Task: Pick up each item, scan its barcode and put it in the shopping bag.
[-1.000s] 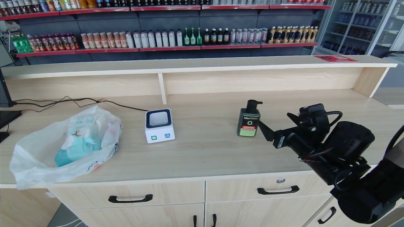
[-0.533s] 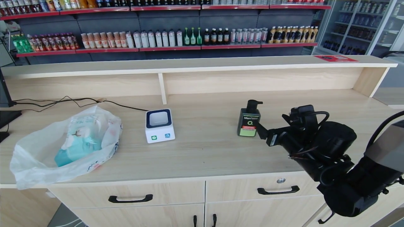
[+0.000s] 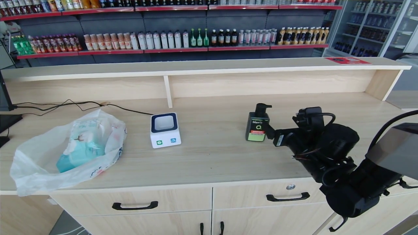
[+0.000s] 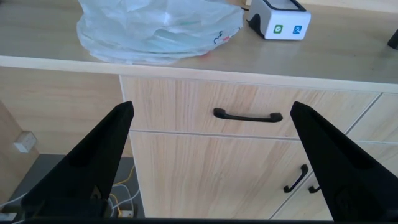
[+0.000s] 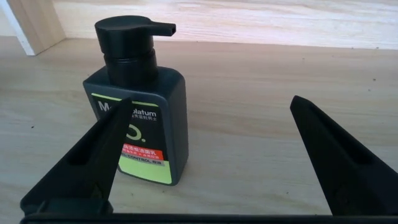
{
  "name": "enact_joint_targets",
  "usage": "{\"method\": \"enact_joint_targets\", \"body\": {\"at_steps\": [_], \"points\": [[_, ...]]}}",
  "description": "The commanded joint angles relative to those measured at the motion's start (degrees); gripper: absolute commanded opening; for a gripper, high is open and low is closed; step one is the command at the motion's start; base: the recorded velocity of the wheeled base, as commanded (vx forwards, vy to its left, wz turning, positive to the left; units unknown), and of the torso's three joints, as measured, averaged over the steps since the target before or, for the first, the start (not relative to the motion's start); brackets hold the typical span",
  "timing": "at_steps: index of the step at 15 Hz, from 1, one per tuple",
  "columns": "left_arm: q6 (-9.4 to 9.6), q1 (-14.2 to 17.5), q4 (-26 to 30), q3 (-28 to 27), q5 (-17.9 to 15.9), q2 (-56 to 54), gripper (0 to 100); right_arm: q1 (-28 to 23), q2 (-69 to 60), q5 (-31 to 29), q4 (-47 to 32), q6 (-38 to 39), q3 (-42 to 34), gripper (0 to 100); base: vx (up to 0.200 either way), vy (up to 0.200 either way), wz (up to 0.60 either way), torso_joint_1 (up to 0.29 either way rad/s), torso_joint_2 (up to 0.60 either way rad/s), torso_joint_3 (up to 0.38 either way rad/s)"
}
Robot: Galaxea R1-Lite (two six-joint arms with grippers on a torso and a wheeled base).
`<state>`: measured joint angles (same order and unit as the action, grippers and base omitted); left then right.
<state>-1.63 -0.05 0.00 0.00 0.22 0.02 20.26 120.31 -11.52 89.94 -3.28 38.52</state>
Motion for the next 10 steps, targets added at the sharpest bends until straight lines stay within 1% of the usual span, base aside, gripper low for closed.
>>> {"method": "enact_joint_targets", "body": {"at_steps": [1,6,10], "points": [[-0.04,0.0,-0.1,0.0,0.0,0.0,100,0.0,0.3,0.0,0.1,0.0,0.2,100,0.000,0.000,0.00,0.000,0.00,0.000],[-0.04,0.0,0.0,0.0,0.0,0.0,100,-0.6,0.1,-0.1,0.1,0.4,-0.3,100,0.000,0.000,0.00,0.000,0.00,0.000],[-0.04,0.0,0.0,0.0,0.0,0.0,100,-2.2,0.0,-0.1,0.1,0.4,-0.4,100,0.000,0.000,0.00,0.000,0.00,0.000]]}}
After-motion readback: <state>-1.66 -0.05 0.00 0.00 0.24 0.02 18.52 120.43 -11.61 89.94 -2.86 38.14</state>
